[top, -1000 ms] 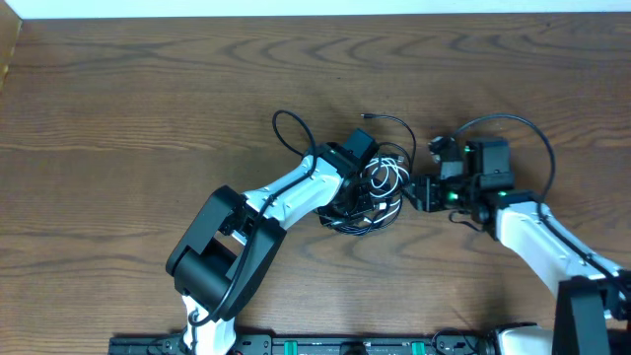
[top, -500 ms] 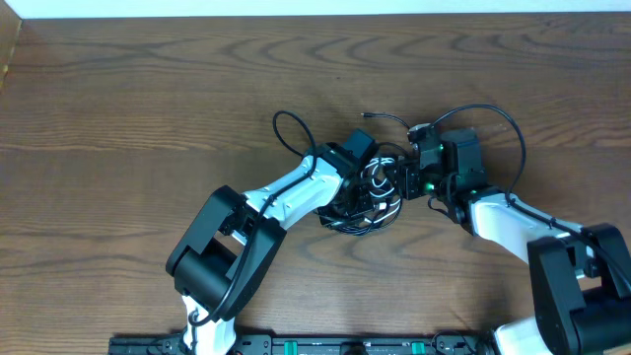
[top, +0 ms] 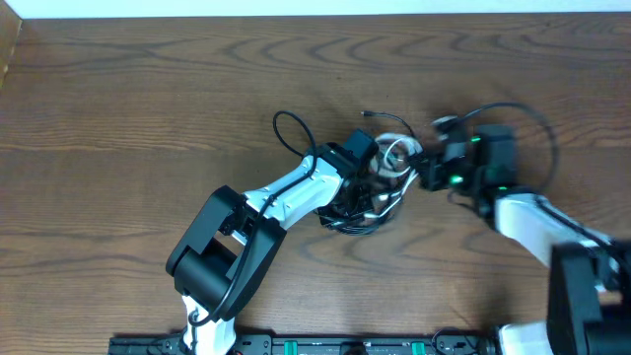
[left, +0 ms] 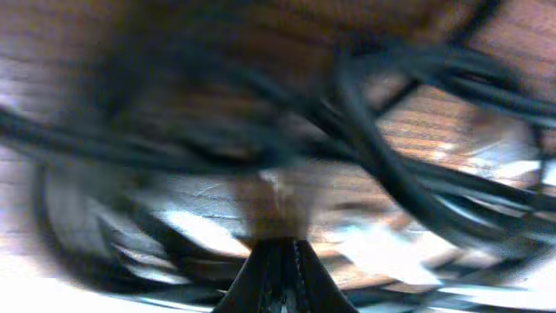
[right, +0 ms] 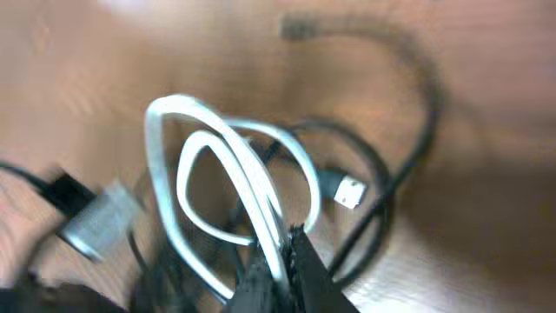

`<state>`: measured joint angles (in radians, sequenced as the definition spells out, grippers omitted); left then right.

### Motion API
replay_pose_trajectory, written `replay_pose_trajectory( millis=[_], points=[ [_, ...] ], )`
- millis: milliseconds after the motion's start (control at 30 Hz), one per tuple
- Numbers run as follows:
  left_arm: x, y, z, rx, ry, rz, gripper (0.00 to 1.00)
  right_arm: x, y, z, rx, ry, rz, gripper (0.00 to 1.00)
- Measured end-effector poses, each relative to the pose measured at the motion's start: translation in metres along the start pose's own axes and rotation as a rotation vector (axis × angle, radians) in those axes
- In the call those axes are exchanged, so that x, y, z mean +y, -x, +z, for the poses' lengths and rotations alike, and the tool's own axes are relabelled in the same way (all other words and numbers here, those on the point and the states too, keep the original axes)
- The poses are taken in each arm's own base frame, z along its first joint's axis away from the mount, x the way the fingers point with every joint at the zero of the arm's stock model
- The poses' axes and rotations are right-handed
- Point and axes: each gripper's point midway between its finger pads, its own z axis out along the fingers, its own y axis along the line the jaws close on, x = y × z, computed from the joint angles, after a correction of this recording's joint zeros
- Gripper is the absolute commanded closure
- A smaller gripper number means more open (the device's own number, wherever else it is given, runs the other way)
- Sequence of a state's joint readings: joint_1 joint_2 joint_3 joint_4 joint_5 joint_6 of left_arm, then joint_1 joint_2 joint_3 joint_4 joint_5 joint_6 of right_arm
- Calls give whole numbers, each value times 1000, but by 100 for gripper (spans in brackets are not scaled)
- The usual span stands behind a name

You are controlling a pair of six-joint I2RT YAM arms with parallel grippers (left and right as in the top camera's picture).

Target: Untangle cables

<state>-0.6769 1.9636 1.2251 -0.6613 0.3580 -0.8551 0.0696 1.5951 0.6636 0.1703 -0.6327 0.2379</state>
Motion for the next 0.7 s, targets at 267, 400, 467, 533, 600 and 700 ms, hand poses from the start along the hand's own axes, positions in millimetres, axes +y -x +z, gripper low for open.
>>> replay_pose_trajectory(
  millis=[267, 400, 467, 533, 600, 700],
  points=[
    [-3, 1, 0, -4, -12, 17, 66, -5, 38, -99, -160, -116, 61, 99],
    [-7, 0, -2, -2, -22, 32, 32, -1, 24, -126, -145, -214, 90, 99],
    [-8, 0, -3, -4, -23, 32, 13, 3, 22, -137, -146, -241, 89, 99],
    [-11, 1, -5, -12, -34, 33, 8, 13, 23, -146, -155, -233, 77, 99],
    [-14, 3, -6, -23, -48, 35, 7, 24, 21, -150, -151, -198, 71, 99],
    [-23, 10, -7, -49, -82, 41, 7, 37, 7, -149, -94, -130, 84, 99]
  ],
)
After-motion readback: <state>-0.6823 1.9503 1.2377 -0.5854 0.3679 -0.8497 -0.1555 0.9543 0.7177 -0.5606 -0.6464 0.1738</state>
